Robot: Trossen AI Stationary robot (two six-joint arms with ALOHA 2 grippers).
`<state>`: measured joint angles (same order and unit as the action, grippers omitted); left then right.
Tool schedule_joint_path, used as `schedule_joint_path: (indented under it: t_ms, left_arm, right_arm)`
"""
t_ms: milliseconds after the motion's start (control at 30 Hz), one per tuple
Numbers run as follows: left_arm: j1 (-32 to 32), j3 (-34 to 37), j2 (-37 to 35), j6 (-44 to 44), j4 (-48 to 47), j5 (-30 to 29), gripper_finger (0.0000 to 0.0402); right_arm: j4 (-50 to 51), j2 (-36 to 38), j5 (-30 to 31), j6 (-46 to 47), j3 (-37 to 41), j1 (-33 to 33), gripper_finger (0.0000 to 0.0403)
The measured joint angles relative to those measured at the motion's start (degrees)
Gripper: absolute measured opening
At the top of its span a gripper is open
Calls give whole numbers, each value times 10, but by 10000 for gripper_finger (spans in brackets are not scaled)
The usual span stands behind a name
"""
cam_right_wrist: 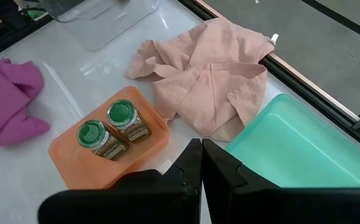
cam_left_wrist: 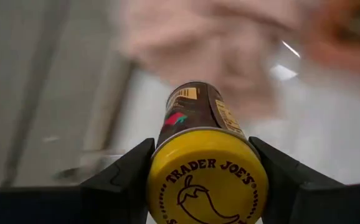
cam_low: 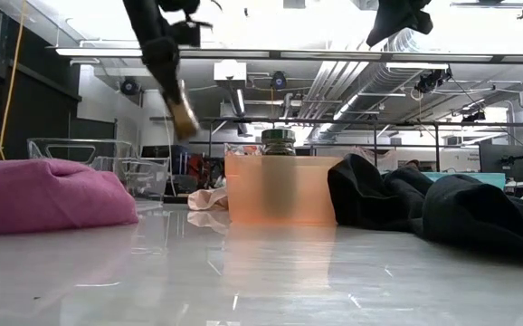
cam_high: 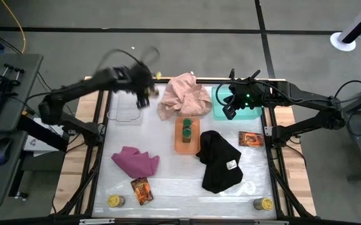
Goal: Sort spices by type
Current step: Put the top left yellow seasoning bottle into the transparent bin
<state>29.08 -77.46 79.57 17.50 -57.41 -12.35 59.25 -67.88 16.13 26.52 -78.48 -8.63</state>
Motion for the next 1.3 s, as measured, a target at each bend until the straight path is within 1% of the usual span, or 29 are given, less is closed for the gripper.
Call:
schedule_joint_path:
  t_ms: [67, 133, 167, 267, 367, 500, 600, 767, 933, 1100, 1167, 1300]
  left_arm:
    - [41, -22, -14, -14, -5, -35, 187]
    - [90, -35, -15, -50, -26, -50, 187]
    - [114, -36, -12, -72, -38, -46, 187]
    - [178, -36, 11, -140, -98, -2, 187]
    - [217, -26, 40, -184, -134, 18, 187]
    - [241, 2, 67, -238, -119, 46, 187]
    - [246, 17, 91, -279, -84, 50, 187]
    - [254, 33, 130, -337, -54, 40, 187]
    - [262, 37, 162, -380, -64, 13, 187]
    - [269, 37, 175, -444, -55, 15, 188]
    - [269, 37, 174, -458, -50, 15, 201]
    - [268, 37, 174, -464, -48, 16, 256]
  right_arm:
    - [0, 0, 0, 0, 0, 0, 0]
    - [-3, 0, 0, 0, 0, 0, 0]
    - [-4, 0, 0, 0, 0, 0, 0]
    - [-4, 0, 0, 2, 0, 0, 0]
    - [-4, 0, 0, 4, 0, 0, 0]
    - [-4, 0, 6, 1, 0, 0, 0]
    - [-4, 0, 13, 0, 0, 0, 0]
    - [-4, 0, 15, 0, 0, 0, 0]
    - [-4, 0, 15, 0, 0, 0, 0]
    - [-2, 0, 15, 0, 0, 0, 0]
    - [0, 0, 15, 0, 0, 0, 0]
    - [0, 0, 15, -8, 0, 0, 0]
